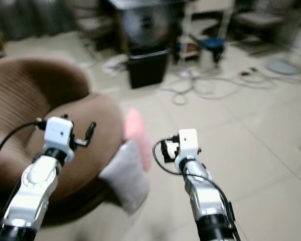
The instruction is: Move the pillow to the sofa from floor
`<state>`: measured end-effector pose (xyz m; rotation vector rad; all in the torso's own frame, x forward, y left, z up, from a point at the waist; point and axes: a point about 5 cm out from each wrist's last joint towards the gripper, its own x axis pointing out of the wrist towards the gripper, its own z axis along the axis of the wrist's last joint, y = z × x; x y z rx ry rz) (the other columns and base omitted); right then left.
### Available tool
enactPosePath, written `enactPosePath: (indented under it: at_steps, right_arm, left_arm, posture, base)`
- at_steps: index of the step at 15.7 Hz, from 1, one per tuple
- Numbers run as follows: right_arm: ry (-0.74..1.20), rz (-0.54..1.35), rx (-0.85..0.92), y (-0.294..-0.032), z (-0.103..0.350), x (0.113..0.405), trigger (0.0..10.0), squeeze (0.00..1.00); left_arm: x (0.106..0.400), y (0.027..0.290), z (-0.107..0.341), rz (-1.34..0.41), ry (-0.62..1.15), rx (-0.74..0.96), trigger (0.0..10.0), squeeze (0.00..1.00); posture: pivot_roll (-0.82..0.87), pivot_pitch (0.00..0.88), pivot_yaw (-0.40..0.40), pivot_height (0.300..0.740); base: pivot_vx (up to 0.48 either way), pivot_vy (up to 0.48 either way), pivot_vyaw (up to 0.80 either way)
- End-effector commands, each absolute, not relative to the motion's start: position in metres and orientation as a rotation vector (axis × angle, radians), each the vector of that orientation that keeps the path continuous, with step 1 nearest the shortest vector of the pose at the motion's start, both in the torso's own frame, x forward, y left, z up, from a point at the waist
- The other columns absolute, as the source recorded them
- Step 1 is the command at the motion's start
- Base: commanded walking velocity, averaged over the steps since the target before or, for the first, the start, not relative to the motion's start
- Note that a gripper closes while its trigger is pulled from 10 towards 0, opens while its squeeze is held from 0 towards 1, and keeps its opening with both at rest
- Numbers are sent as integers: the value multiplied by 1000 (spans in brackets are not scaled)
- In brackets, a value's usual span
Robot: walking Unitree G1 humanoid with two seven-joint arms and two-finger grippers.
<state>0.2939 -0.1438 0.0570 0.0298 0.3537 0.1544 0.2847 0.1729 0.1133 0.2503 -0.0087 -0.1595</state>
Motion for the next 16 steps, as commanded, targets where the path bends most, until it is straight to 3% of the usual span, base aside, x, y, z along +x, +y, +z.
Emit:
enactPosePath:
  at_steps: [1,16]
  right_arm:
    - [347,146,23,-146,59,295,10000,0]
    - [345,259,-59,-137,61,296,10000,0]
  left_arm:
    - [285,170,113,-172,-13,249,10000,0]
    - [279,183,106,-124,11,249,10000,0]
  posture:
    - [48,0,57,740]
    - [62,0,32,740]
  base:
    - [292,0,0]
    - [310,0,0]
